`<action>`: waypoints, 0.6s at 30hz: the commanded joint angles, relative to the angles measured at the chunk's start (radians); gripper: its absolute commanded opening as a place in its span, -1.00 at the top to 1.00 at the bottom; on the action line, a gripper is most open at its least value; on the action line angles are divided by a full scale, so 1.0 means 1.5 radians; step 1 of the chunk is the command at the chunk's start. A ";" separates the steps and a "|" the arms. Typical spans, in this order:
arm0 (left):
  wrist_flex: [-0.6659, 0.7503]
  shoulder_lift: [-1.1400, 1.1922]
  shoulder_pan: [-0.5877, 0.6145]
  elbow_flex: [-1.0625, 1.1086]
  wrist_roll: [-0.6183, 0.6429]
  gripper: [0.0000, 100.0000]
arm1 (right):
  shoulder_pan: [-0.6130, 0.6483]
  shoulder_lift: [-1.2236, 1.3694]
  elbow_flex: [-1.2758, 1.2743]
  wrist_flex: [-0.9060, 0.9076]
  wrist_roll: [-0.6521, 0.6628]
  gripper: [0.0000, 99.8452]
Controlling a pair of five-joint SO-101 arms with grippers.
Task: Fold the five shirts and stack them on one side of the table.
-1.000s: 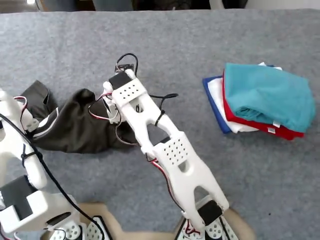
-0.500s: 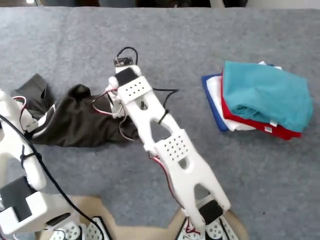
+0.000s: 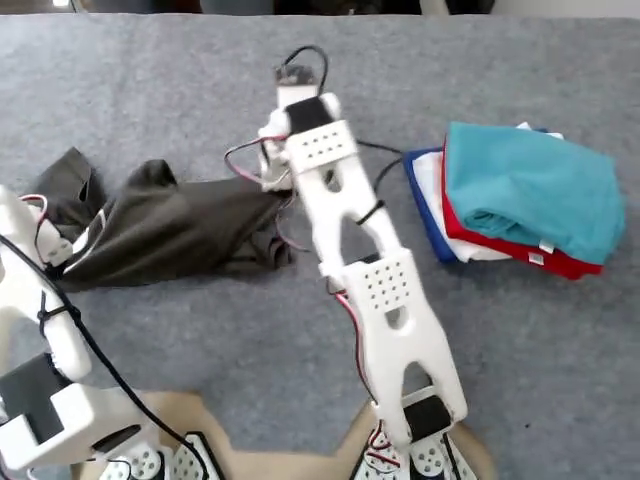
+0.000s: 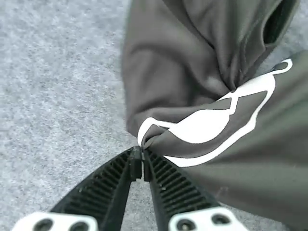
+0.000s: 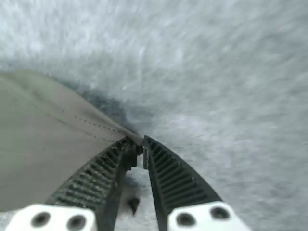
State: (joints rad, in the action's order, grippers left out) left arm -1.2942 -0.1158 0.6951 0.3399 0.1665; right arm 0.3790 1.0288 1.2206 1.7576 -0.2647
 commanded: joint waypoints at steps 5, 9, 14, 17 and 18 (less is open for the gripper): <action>-0.073 -0.032 0.130 -0.118 -0.089 0.94 | -0.101 -0.102 0.013 0.002 0.045 0.97; -0.068 -0.020 0.212 -0.114 -0.182 0.94 | -0.143 -0.105 0.013 0.001 0.062 0.97; -0.068 0.054 0.282 -0.056 -0.264 0.94 | -0.180 -0.109 0.017 -0.014 0.077 0.97; -0.073 0.123 0.305 -0.027 -0.268 0.94 | -0.192 -0.107 0.062 -0.012 0.078 0.97; -0.074 0.141 0.314 -0.021 -0.267 0.94 | -0.193 -0.107 0.078 -0.011 0.085 0.97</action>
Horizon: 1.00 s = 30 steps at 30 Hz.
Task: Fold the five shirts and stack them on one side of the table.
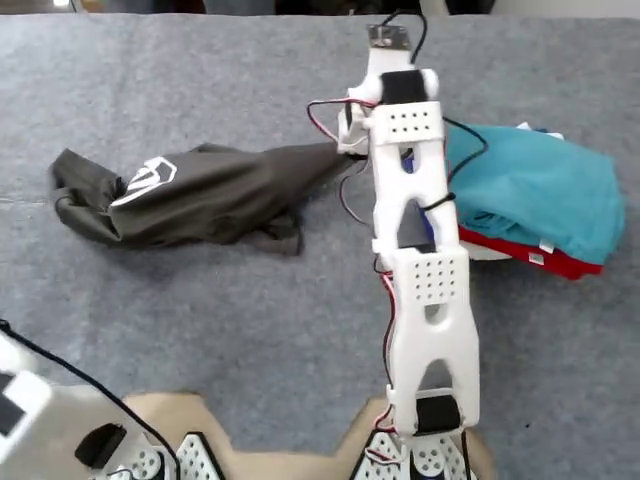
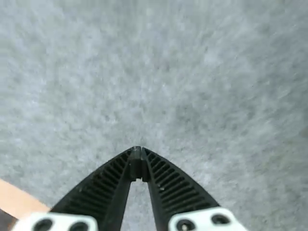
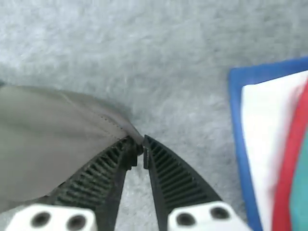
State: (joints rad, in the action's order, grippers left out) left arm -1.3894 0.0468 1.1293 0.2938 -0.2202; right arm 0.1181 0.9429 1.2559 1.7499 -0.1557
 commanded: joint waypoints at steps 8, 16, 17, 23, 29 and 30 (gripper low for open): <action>-0.010 0.076 0.050 0.053 -0.011 0.94 | -0.015 -0.051 0.211 0.007 0.041 0.97; 0.006 0.076 0.050 0.172 -0.016 0.95 | -0.018 -0.052 0.224 0.008 0.041 0.97; 0.010 0.076 0.052 0.184 -0.024 0.95 | -0.018 -0.054 0.225 0.008 0.041 0.97; 0.079 0.074 0.096 0.305 -0.070 0.95 | -0.018 -0.084 0.218 0.008 0.041 0.97; 0.100 -0.063 0.122 0.395 -0.113 0.95 | -0.017 -0.087 0.217 0.007 0.069 0.97; 0.099 -0.097 0.121 0.412 -0.113 0.95 | -0.017 -0.087 0.217 0.007 0.069 0.97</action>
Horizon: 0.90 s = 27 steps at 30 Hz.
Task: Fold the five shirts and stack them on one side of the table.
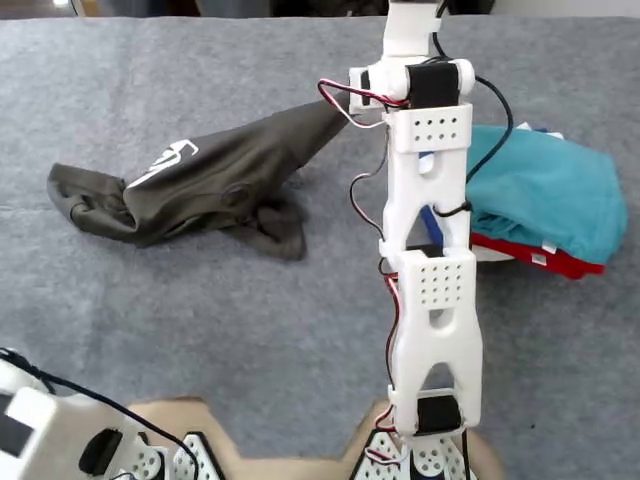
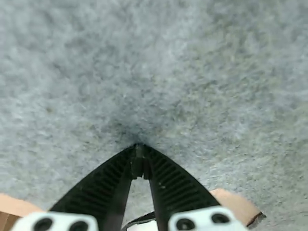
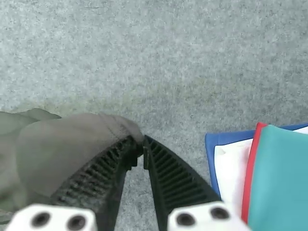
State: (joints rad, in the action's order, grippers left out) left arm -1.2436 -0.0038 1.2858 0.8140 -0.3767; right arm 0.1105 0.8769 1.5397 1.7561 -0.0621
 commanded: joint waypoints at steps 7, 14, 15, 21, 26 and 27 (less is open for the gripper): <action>0.002 -0.259 0.054 0.148 -0.062 0.95 | -0.012 -0.044 0.028 0.003 0.006 0.97; 0.023 -0.287 0.145 0.147 -0.166 0.95 | -0.013 -0.047 0.031 0.003 0.007 0.97; 0.032 -0.283 0.160 0.147 -0.180 0.95 | -0.013 -0.047 0.031 0.003 0.007 0.97; 0.081 -0.253 0.244 0.136 -0.265 0.95 | -0.013 -0.047 0.031 0.004 0.007 0.97; 0.118 -0.200 0.302 0.060 -0.279 0.94 | -0.013 -0.047 0.034 0.005 0.020 0.97; 0.123 -0.179 0.307 0.043 -0.279 0.94 | -0.014 -0.047 0.034 0.005 0.021 0.97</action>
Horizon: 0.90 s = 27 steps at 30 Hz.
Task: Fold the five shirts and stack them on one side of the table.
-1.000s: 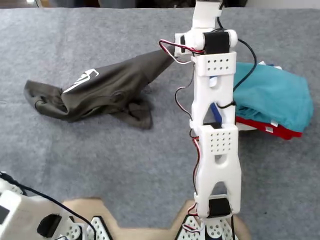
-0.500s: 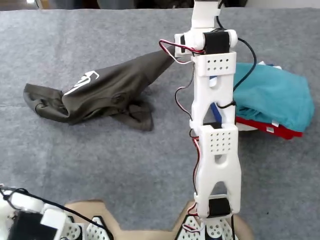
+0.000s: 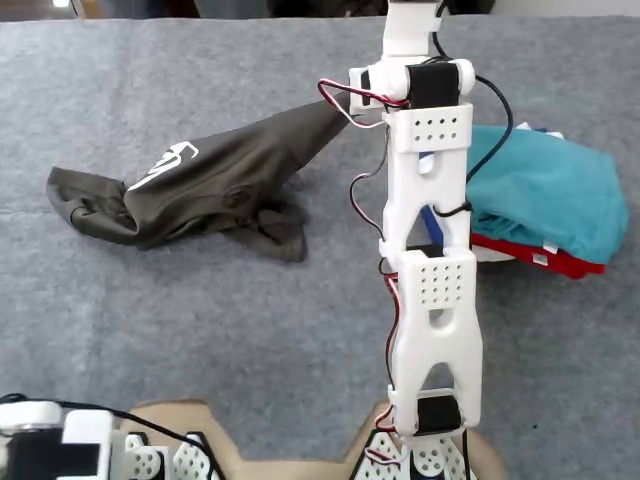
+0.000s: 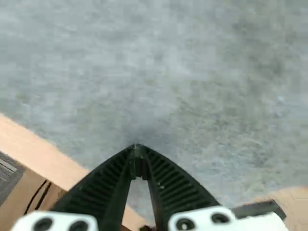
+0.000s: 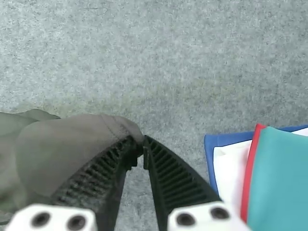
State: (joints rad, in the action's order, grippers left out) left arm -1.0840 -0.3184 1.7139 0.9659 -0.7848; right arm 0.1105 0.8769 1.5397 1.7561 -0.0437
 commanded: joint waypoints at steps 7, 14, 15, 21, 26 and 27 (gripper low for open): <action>-0.076 0.229 0.037 -0.254 -0.001 0.95 | -0.014 -0.048 0.034 0.005 0.009 0.97; -0.119 0.218 0.058 -0.321 -0.032 0.95 | -0.010 -0.047 0.032 0.003 0.009 0.97; -0.125 0.207 0.061 -0.321 -0.038 0.95 | -0.010 -0.047 0.033 0.003 0.009 0.97; -0.189 0.104 0.058 -0.331 -0.039 0.94 | -0.008 -0.076 0.052 0.003 0.009 0.97; -0.247 -0.006 0.031 -0.372 -0.005 0.94 | 0.047 -0.180 0.087 0.002 0.033 0.97; -0.253 -0.029 0.024 -0.383 0.014 0.94 | 0.060 -0.205 0.086 0.002 0.037 0.97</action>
State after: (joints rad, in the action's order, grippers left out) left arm -1.4277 -0.2524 1.7829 0.4611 -0.8216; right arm 0.1442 0.7112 1.6256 1.7561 -0.0115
